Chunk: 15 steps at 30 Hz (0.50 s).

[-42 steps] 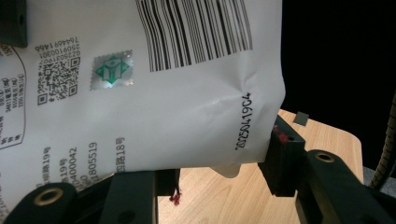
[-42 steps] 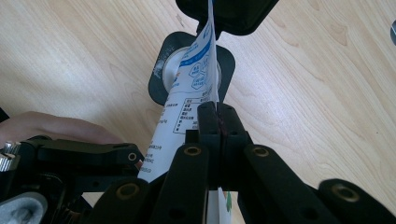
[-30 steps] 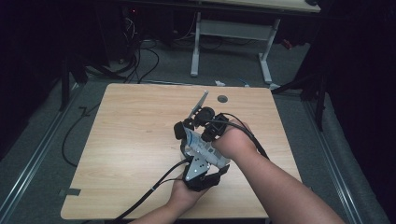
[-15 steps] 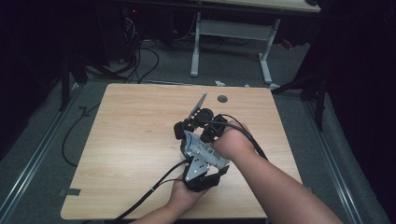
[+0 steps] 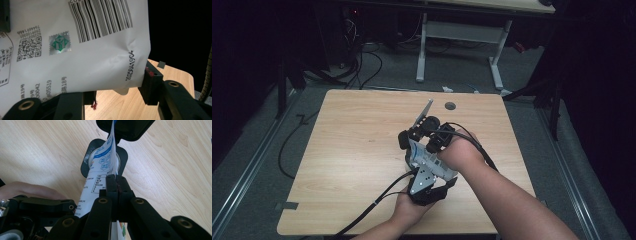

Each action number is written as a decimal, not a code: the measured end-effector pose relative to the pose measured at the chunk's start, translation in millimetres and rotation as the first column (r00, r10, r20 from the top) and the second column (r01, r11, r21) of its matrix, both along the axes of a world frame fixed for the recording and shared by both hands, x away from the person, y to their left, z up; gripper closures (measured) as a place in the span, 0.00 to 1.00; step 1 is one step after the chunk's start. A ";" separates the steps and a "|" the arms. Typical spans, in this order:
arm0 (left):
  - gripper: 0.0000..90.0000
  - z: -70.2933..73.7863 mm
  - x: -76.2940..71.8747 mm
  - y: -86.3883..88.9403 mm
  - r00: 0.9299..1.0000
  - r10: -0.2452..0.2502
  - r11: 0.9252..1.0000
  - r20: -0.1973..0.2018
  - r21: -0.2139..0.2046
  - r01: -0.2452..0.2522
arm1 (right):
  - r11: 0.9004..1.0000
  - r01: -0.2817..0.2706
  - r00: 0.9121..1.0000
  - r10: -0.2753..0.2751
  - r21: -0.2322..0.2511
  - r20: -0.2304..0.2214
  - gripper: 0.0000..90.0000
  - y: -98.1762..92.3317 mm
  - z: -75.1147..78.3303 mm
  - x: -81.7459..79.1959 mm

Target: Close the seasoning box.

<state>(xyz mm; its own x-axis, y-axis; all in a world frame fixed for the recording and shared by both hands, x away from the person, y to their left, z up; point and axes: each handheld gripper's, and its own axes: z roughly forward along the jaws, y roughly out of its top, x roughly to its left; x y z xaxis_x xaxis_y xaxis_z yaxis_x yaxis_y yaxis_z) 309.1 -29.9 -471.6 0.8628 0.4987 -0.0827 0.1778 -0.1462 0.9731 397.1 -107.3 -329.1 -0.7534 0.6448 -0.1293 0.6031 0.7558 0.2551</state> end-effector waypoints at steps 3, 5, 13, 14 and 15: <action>0.62 0.1 0.1 0.2 1.000 0.000 1.000 0.001 0.000 0.000 | 1.000 0.000 1.000 0.000 0.000 0.002 1.00 0.2 0.0 -0.1; 0.62 -0.1 0.2 0.5 1.000 0.002 1.000 0.003 0.001 -0.002 | 1.000 0.000 1.000 0.000 0.001 0.002 1.00 0.2 0.0 0.0; 0.62 -2.9 -0.2 2.9 1.000 0.005 1.000 0.012 0.009 -0.005 | 1.000 -0.005 1.000 0.005 0.012 0.004 1.00 0.4 0.2 -0.9; 0.62 -3.5 -0.5 3.1 1.000 0.004 1.000 0.014 0.011 -0.004 | 1.000 -0.004 1.000 0.004 0.013 0.004 1.00 0.2 0.1 -1.4; 0.62 -4.2 -0.9 3.4 1.000 0.003 1.000 0.016 0.014 -0.003 | 1.000 0.000 1.000 0.000 0.012 0.005 1.00 0.0 0.0 -2.0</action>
